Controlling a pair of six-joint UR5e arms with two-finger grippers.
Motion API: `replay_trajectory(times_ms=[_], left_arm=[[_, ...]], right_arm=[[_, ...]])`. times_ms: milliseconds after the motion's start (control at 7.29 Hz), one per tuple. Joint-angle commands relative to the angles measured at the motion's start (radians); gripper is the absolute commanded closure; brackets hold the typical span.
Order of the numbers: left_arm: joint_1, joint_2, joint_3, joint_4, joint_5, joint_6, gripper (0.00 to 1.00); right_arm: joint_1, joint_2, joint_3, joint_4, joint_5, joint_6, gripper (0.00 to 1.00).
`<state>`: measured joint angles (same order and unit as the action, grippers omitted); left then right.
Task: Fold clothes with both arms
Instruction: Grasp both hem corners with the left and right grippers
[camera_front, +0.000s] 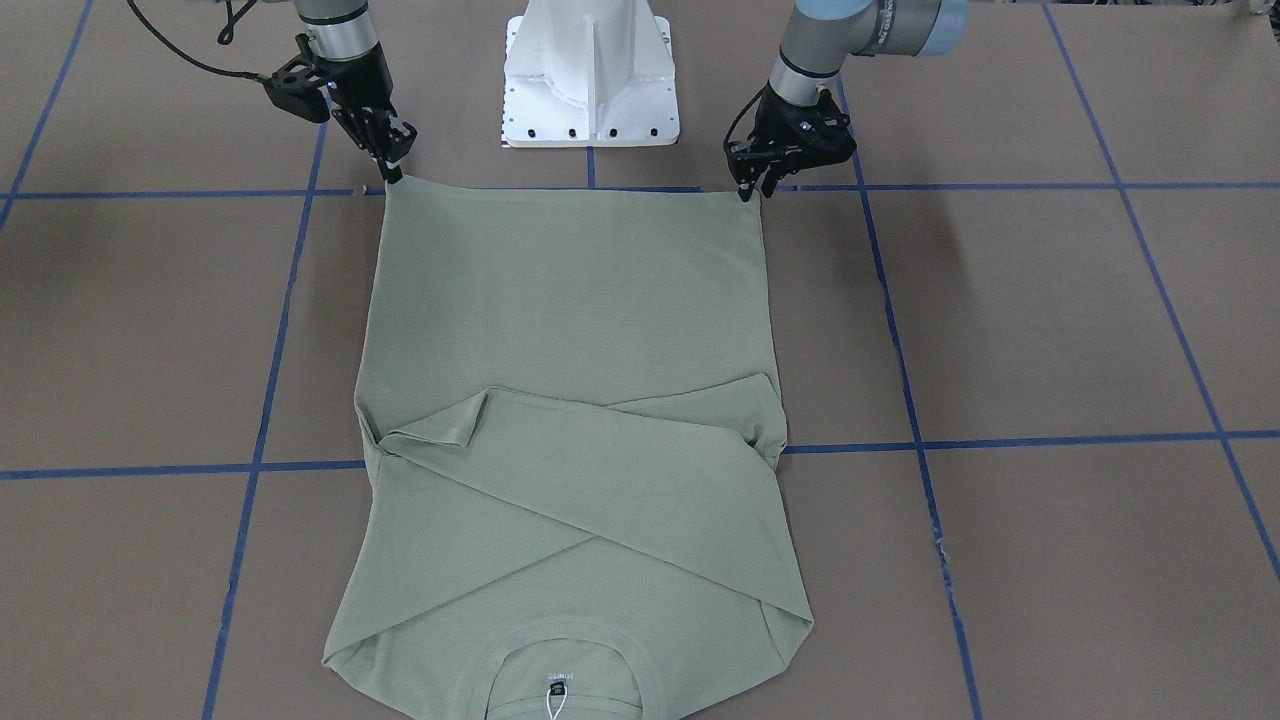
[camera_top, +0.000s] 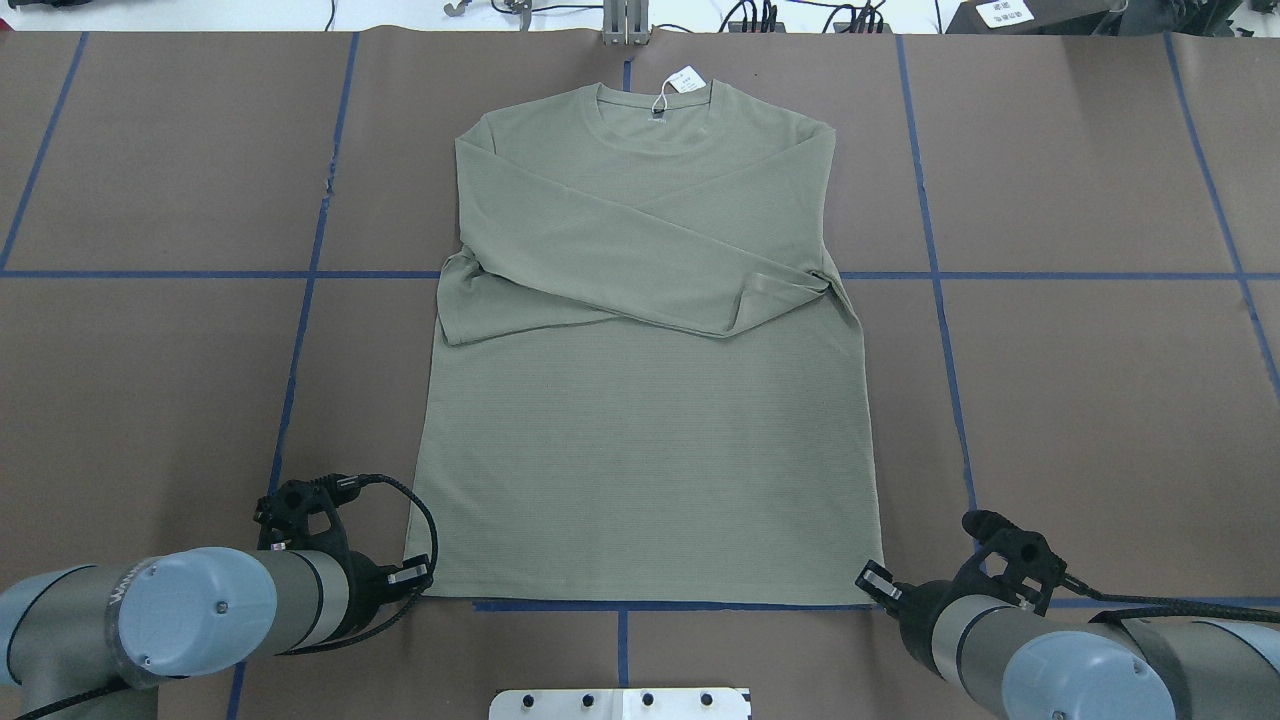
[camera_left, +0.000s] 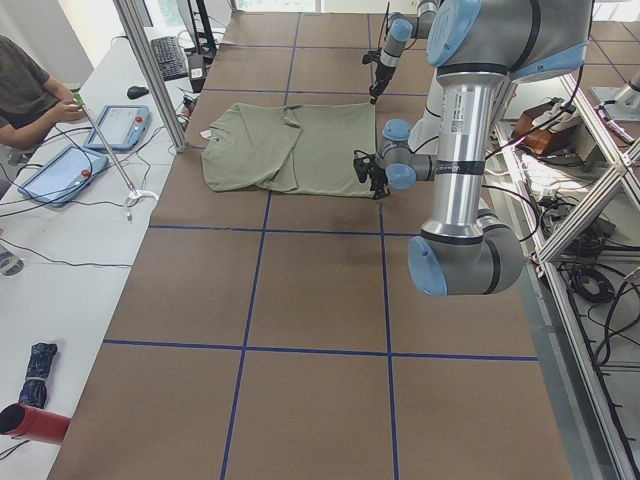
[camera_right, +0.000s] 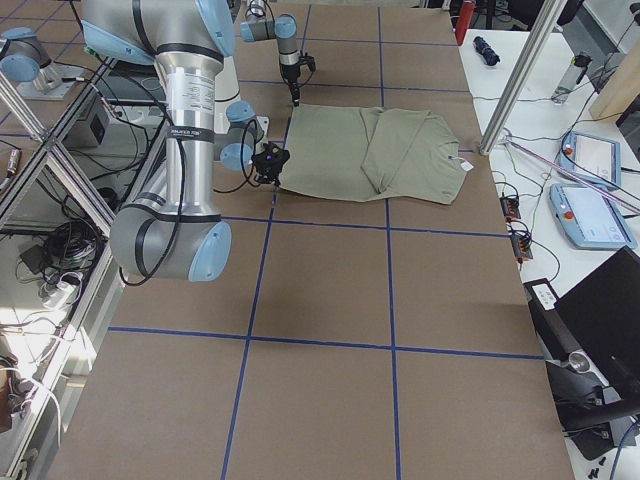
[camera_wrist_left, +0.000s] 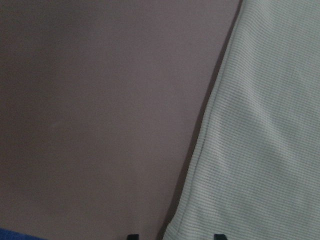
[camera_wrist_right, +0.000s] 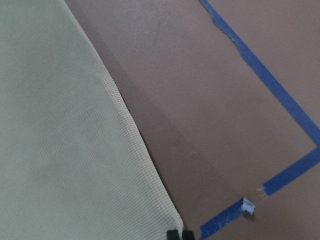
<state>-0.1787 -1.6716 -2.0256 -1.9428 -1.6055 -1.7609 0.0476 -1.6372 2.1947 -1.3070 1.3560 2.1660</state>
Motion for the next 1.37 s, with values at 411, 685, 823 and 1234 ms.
replay_trajectory(times_ms=[411,685,823,1234], left_arm=[[-0.007,0.05,-0.14,0.007,-0.07,0.0,1.0],[0.06,0.119,-0.264,0.008,-0.096,-0.146,1.0],[0.061,0.122,-0.322,0.027,-0.096,-0.153,1.0],[-0.116,0.006,-0.332,0.136,-0.094,0.078,1.0]], right_arm=[[-0.015,-0.056,0.078,0.0,0.015,0.0,1.0],[-0.04,-0.151,0.22,0.0,0.086,0.003,1.0],[-0.037,-0.168,0.273,0.0,0.095,0.003,1.0],[0.122,-0.144,0.281,-0.041,0.095,-0.152,1.0]])
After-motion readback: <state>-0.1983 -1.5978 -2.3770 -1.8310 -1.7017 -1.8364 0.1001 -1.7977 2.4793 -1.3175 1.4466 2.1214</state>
